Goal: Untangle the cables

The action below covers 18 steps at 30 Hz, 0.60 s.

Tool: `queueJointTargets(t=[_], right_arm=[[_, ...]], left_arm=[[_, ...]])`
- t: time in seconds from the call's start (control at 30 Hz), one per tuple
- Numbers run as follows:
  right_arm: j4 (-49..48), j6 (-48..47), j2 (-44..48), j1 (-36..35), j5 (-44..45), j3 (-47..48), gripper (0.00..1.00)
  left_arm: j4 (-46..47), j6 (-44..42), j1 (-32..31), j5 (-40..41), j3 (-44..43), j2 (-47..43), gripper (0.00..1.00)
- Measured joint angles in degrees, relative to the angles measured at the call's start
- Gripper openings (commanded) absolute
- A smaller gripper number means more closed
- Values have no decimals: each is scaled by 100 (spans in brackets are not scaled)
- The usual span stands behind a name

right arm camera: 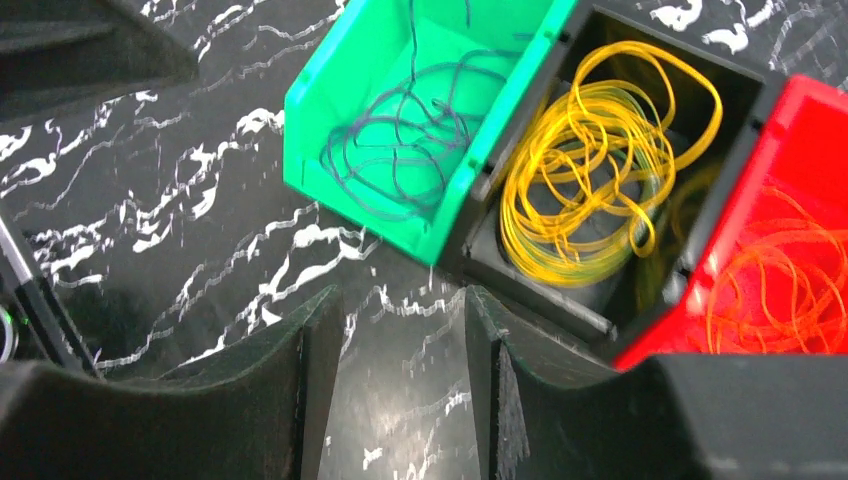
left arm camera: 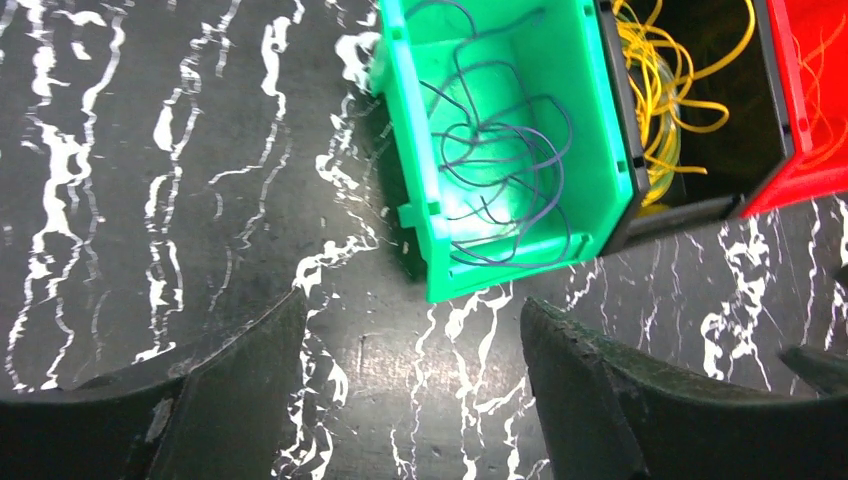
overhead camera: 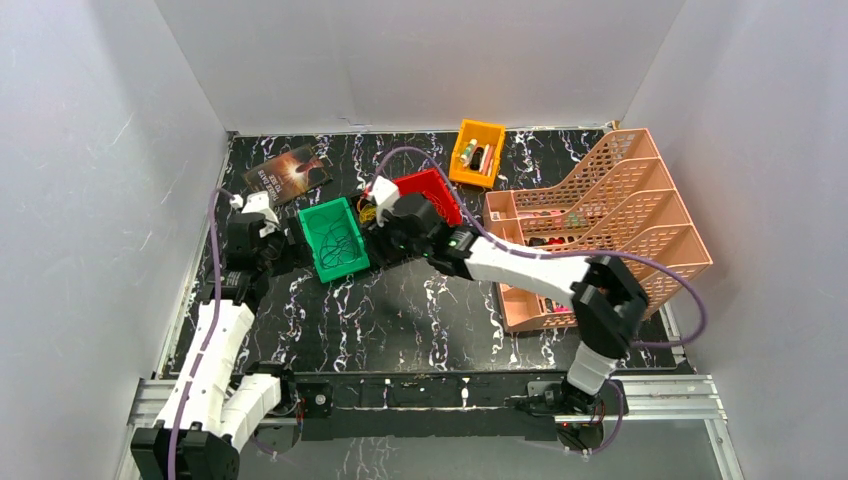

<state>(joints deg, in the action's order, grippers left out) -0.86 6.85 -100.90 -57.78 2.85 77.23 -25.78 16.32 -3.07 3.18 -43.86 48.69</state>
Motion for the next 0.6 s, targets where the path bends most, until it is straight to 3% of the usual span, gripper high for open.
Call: queueJointTargets(t=[0.27,0.47,0.6], right_arm=[[-35,358,1910,2,470,-2100,53],[24,826,2728,114,651,-3272,53],[96,1130,3058,199,688,-3788,52]], left_arm=[[0,-221,-153,-831,-28,586,64],[24,-387,-1178,-605,-396,1467,63],[131,-575,-1370,-439,-625,2100,59]])
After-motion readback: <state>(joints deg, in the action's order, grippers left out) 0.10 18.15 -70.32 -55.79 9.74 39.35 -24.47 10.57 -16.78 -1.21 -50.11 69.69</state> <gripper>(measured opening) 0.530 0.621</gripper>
